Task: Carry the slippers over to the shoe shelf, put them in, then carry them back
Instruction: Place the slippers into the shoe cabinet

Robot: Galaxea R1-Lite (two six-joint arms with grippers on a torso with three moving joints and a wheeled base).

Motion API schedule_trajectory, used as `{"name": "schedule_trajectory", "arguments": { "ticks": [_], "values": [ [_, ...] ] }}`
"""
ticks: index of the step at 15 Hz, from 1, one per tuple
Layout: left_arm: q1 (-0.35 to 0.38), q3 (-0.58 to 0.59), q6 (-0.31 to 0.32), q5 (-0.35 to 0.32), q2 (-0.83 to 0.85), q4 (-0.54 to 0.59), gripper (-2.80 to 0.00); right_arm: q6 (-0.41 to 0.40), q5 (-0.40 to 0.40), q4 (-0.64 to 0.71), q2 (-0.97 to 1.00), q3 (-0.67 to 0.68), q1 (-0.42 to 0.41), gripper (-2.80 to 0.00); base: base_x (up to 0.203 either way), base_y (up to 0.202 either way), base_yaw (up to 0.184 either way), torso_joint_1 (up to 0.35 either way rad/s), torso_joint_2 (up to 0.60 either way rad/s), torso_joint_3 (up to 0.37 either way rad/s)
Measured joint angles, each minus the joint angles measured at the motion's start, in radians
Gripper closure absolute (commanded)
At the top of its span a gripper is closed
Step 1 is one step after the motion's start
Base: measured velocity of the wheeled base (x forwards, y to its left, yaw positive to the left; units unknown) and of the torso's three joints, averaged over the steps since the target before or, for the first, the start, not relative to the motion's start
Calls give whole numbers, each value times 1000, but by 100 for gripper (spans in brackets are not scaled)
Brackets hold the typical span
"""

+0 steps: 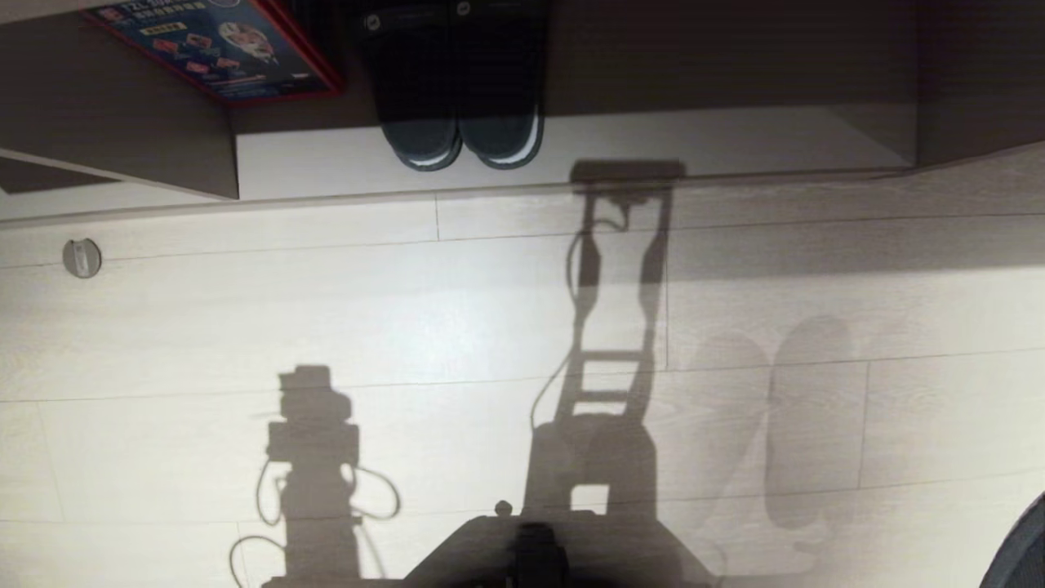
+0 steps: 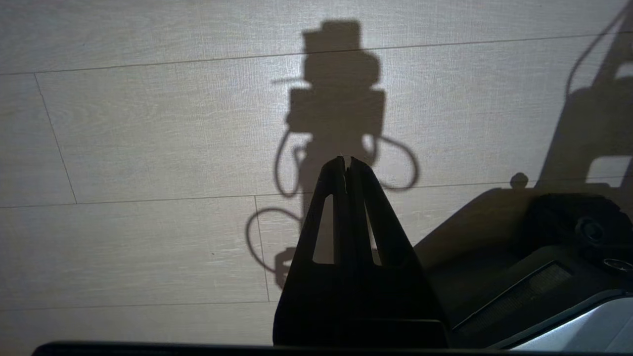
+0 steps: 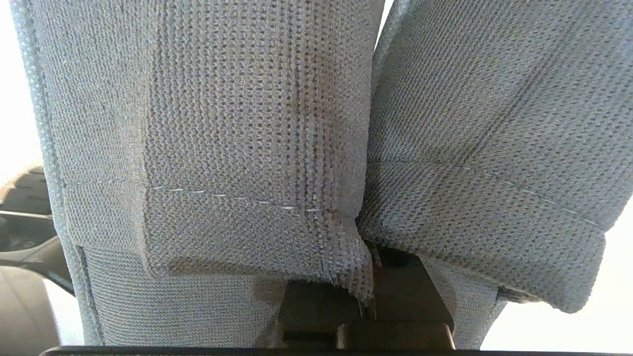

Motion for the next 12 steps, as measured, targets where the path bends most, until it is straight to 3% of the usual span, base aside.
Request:
{"name": "schedule_trajectory", "arguments": {
  "ticks": [4, 12],
  "values": [
    [0, 0, 0, 0, 0, 0, 0, 0, 0, 0, 0, 1, 0, 0, 0, 0, 0, 3, 2, -181],
    [0, 0, 0, 0, 0, 0, 0, -1, -3, 0, 1, 1, -1, 0, 0, 0, 0, 2, 2, -17]
  ]
}}
